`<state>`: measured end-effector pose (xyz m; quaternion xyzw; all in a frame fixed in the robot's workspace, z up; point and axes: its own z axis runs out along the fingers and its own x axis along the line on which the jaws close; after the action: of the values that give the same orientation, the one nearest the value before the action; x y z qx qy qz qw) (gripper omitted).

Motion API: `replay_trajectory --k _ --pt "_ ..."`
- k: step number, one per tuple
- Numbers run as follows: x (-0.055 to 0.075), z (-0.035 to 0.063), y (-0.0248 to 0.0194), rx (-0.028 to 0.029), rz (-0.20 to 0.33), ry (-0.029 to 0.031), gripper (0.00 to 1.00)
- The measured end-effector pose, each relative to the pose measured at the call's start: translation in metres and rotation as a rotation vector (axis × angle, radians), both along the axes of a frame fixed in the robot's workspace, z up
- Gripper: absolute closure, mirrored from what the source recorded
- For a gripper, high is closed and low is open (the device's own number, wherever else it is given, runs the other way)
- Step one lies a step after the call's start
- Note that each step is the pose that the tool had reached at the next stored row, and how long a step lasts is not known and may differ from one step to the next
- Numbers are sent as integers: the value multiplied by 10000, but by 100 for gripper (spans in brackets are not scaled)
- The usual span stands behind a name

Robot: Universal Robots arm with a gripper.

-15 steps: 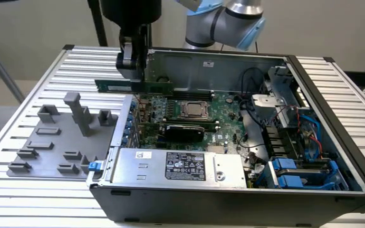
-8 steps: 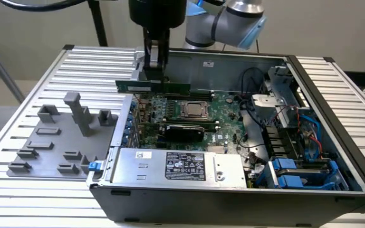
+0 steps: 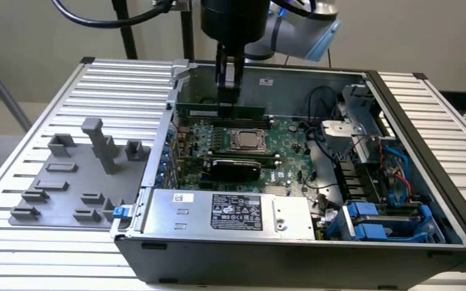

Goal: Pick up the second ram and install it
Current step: 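Insert the second ram into the second slot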

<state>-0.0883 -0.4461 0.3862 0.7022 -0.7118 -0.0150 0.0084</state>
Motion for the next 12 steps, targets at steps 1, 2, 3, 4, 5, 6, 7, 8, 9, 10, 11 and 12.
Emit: replay_trajectory --k 1,2,3,4,5,6,7,8,9,10,11,12 --pt "36 -18 27 0 -1 0 100" --pt "71 -36 56 0 -1 0 100" --pt "104 -54 84 0 -1 0 100" --pt "136 -72 113 -1 -1 1 100" --pt "166 -90 142 -1 0 1 100" --pt "194 -108 171 -1 0 1 100" --pt "220 -126 201 -1 0 1 100" --pt "247 -145 233 -1 0 1 100" --pt "270 -163 264 0 0 0 100" --pt "293 -182 296 -1 0 1 100" --pt "312 -199 326 0 0 0 100" --pt "332 -217 359 0 -1 0 100"
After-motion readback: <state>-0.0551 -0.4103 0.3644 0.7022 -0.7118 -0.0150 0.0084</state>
